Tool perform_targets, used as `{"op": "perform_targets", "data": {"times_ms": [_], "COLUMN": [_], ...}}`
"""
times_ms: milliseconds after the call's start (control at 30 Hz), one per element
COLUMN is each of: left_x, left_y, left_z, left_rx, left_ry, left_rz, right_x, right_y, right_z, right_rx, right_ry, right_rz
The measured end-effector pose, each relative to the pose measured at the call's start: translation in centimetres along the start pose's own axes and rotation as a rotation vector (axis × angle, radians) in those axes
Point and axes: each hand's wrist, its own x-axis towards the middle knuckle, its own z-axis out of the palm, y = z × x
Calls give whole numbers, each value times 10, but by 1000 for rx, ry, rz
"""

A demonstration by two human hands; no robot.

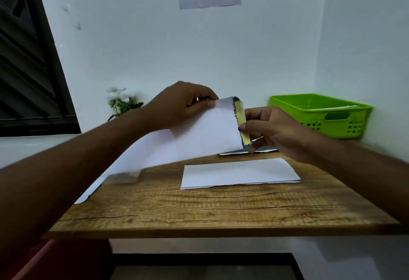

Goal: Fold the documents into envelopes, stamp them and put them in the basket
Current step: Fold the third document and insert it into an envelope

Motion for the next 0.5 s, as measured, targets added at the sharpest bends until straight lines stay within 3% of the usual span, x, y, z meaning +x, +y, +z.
{"op": "perform_targets", "data": {"times_ms": [133,300,500], "left_x": [-6,-18,-25], "left_y": [8,26,35], "left_z": [17,34,46], "left_rx": [282,573,602], "left_ry": [-7,132,27], "left_rz": [28,49,-29], "right_x": [-1,-1,2], "right_y": [4,9,13], "right_z": [-2,-4,-4], "right_rx": [-39,-27,23], "right_ry": [113,185,253], "right_rz": [24,51,46]}}
